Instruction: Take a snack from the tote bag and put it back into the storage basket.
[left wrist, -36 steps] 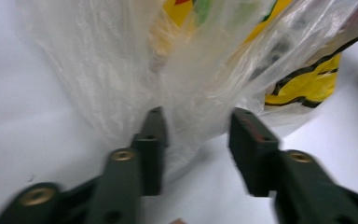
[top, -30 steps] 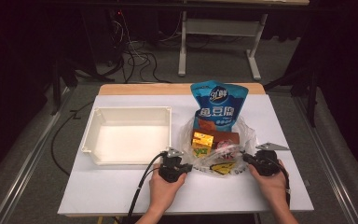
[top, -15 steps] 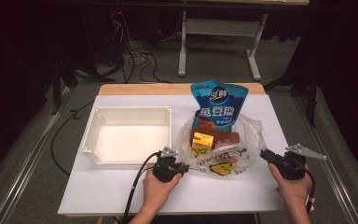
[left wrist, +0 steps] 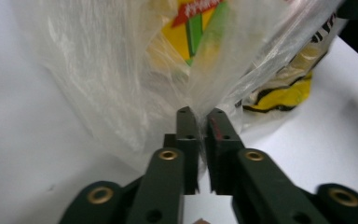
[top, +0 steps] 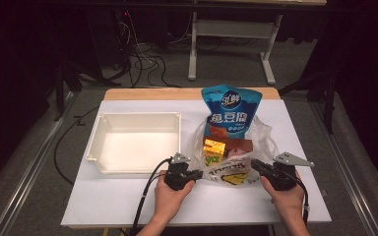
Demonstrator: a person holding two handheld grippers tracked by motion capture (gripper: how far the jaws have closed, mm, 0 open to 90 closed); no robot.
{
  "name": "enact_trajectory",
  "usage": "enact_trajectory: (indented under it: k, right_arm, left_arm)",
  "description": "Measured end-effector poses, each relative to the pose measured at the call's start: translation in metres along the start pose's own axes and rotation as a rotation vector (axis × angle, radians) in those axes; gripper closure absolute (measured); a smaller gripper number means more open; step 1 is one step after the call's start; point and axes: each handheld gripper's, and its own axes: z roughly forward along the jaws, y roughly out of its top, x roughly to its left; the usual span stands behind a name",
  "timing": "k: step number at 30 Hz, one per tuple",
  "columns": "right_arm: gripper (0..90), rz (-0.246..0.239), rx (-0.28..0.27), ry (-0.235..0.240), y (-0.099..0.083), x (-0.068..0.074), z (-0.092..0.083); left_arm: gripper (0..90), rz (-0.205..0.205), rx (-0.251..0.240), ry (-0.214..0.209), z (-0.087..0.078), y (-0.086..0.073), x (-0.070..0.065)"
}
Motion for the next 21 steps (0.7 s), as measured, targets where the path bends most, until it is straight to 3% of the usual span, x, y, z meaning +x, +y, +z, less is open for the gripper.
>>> enact_trajectory:
  k: [2,5,9,11,13,14,15,17,20,21]
  right_arm:
    - [90.0,0.006,0.054,-0.009,-0.003,-0.002,0.002]
    - [90.0,0.057,0.155,0.005,-0.012,-0.010,0.014]
    - [90.0,0.058,0.256,-0.045,-0.023,-0.019,0.027]
    - [90.0,0.085,0.248,-0.033,-0.024,-0.022,0.028]
    - [90.0,0.040,0.238,-0.043,-0.025,-0.018,0.027]
    - [83.0,0.016,0.231,-0.040,-0.027,-0.017,0.026]
    - [72.2,0.016,0.221,-0.023,-0.027,-0.017,0.024]
    - [58.5,0.047,0.173,0.023,-0.025,-0.018,0.013]
    - [51.4,0.055,0.064,0.067,-0.016,-0.016,-0.013]
    - [51.4,0.055,0.064,0.067,-0.016,-0.016,-0.013]
  left_arm:
    - [87.8,0.009,0.036,0.012,0.003,-0.001,0.000]
    - [88.4,-0.017,0.079,0.035,0.006,-0.002,0.004]
    - [88.6,-0.024,0.068,0.069,0.006,-0.001,0.006]
    - [88.0,-0.007,0.057,0.077,0.006,-0.002,0.004]
    - [84.8,-0.009,0.055,0.074,0.006,-0.002,0.004]
    - [78.6,-0.045,0.055,0.067,0.003,-0.001,0.004]
    - [72.7,-0.055,0.040,0.064,-0.002,0.001,0.002]
    - [64.3,-0.041,0.020,0.046,-0.013,0.005,-0.002]
    - [53.4,0.006,-0.021,0.033,-0.031,0.009,-0.008]
    - [52.4,0.006,-0.021,0.033,-0.031,0.009,-0.008]
